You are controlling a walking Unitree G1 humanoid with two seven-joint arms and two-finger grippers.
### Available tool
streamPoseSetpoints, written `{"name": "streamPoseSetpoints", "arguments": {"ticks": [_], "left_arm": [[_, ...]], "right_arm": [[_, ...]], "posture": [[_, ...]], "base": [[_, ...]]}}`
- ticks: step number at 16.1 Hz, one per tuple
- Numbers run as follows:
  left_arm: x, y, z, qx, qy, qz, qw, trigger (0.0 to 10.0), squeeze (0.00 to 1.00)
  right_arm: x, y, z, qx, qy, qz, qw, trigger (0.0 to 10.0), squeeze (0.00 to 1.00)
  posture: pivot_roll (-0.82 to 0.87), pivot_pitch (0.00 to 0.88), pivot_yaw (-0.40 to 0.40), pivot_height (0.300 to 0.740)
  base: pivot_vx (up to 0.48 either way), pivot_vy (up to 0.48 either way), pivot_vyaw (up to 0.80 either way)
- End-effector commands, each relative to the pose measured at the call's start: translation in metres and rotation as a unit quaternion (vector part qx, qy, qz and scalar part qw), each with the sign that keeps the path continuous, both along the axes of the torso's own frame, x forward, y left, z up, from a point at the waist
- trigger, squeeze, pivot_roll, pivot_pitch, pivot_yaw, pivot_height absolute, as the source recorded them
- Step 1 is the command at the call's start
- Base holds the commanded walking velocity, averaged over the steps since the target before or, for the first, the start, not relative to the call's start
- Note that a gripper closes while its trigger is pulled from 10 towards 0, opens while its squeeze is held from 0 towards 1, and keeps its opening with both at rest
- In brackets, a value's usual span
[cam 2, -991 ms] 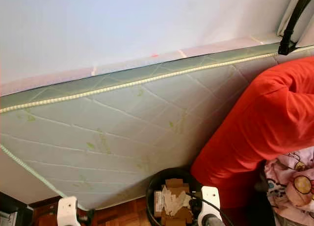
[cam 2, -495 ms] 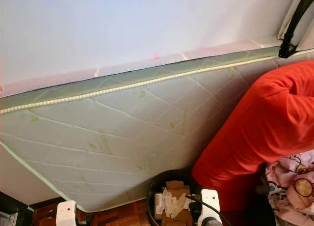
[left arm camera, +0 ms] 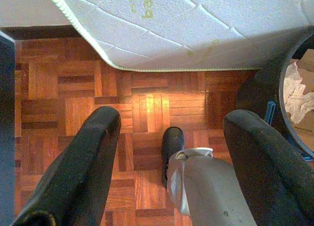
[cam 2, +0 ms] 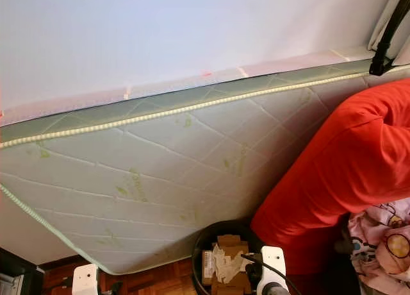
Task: Clean up the room
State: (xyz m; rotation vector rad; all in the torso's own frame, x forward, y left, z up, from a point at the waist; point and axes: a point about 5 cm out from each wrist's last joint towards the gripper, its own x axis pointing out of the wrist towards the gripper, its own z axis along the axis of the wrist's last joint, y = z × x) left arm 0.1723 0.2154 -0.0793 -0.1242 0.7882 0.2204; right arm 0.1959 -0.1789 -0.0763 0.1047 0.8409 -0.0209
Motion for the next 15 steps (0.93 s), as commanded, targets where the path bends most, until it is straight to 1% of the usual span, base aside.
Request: {"name": "streamPoseSetpoints", "arguments": {"ticks": [1,11,15], "left_arm": [[-0.0089,0.0039,-0.0035,0.002,0.016,-0.001,1.0,10.0,0.0],[-0.0095,0.0001,-0.0044,0.0,0.016,-0.002,1.0,10.0,0.0],[-0.0097,0.0008,-0.0043,0.002,0.015,-0.001,1.0,10.0,0.0]], "right_arm": [[0.0015,0.0024,0.0004,0.004,0.001,0.001,1.0,10.0,0.0],[0.0043,0.0007,0.0021,0.005,-0.003,0.003,1.0,10.0,0.0],[0.0051,0.001,0.0024,0.006,-0.003,0.005,1.0,10.0,0.0]], "posture": [[0.01,0.073,0.015,0.74],[0.01,0.08,0.008,0.74],[0.01,0.079,0.006,0.74]], "base": [[-0.24,0.0,0.0],[-0.245,0.0,0.0],[0.0,0.0,0.0]]}}
